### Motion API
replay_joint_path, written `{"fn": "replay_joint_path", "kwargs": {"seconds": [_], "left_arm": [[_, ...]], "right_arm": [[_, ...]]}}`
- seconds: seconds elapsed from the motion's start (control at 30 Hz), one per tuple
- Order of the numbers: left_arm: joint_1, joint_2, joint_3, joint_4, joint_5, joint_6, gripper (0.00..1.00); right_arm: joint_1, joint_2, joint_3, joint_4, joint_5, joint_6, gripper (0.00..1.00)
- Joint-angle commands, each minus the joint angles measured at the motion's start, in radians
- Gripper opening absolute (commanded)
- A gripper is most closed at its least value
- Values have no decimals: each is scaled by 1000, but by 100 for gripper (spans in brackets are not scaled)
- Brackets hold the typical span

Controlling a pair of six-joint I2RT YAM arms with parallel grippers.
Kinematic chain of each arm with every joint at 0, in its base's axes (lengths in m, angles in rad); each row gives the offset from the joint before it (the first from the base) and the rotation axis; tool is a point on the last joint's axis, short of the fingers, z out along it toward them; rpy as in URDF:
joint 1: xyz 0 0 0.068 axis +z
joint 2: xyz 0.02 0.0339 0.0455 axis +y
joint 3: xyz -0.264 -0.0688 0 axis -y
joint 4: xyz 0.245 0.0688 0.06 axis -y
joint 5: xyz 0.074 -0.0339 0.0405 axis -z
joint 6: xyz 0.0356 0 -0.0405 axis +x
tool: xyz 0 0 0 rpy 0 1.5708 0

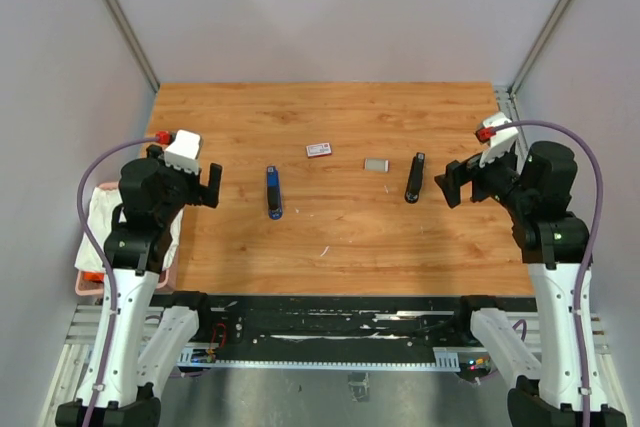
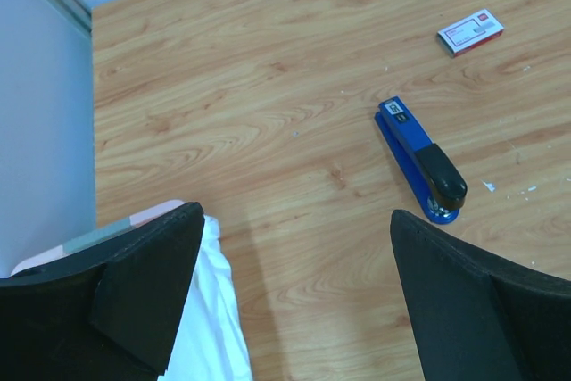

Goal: Unload the staples from the stapler
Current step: Adjust the stapler at the center of the board.

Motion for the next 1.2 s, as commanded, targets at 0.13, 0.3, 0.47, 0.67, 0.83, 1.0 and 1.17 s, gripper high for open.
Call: {"fn": "replay_joint_path", "kwargs": {"seconds": [0.13,0.3,0.47,0.67,0.83,1.0,1.17], "left_arm": [[-2,7,-30,-26,182,88,98],[-2,18,-46,-48,259,129,98],[-2,38,-48,-65,290,149,98],[-2,50,-71,-76,339,195,98],[-2,65,-75,-85,343,213,98],[-2,91,-74,-86,322,221,98],[-2,121,-56,-98,287,237,98]], "right_arm": [[14,8,-88,89,-57,-12,99],[14,30,-99,92,-96,-2,99],[16,61,-100,80,-140,2,99],[25,96,-107,69,-161,-5,99],[29,118,-104,59,-171,-7,99],[32,129,-104,52,-171,-16,99],[32,143,-93,27,-167,-24,99]]}}
